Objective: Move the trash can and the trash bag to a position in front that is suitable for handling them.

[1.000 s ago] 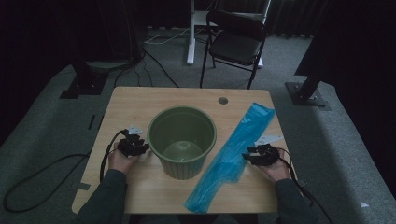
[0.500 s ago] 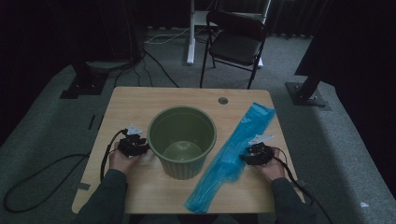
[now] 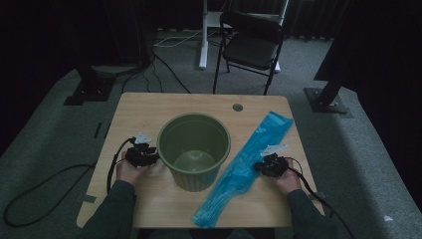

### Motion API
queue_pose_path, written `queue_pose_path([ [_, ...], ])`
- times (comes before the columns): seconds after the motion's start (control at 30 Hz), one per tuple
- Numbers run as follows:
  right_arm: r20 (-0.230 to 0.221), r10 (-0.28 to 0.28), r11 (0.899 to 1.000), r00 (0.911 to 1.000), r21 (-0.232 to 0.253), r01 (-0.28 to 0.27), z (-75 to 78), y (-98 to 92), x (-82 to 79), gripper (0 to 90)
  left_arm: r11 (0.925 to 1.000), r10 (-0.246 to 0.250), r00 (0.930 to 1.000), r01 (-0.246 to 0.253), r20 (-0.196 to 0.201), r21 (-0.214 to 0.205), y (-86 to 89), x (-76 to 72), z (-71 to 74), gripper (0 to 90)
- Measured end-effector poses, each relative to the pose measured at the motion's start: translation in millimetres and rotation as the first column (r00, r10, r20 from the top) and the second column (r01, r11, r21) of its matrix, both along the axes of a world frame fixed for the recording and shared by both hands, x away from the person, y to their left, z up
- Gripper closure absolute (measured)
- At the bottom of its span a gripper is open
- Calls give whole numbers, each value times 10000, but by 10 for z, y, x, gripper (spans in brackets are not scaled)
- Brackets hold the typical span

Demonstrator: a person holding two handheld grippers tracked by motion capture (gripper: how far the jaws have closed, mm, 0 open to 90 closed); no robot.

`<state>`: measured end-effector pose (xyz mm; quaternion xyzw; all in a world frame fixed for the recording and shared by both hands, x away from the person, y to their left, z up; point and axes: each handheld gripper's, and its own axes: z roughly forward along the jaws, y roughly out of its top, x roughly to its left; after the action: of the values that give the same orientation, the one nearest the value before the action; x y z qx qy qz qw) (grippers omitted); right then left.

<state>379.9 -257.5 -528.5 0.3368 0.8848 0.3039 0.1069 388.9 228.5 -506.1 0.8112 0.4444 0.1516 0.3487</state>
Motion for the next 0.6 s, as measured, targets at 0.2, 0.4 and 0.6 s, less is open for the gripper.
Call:
queue_pose_path([
  [0.2, -165, 647, 9978, 9978, 117, -645, 0, 77, -77, 874, 9999, -80, 10000, 80, 44, -65, 2, -5, 15, 589],
  [0.4, -277, 1332, 9911, 9907, 68, -1331, 8, 200, -171, 894, 9997, -204, 9997, 206, 127, -157, -28, -2, 24, 589],
  [0.6, -456, 1816, 9833, 9823, 162, -1811, 11, 265, -220, 899, 9990, -393, 9991, 396, 177, -214, -71, 10, 32, 589],
])
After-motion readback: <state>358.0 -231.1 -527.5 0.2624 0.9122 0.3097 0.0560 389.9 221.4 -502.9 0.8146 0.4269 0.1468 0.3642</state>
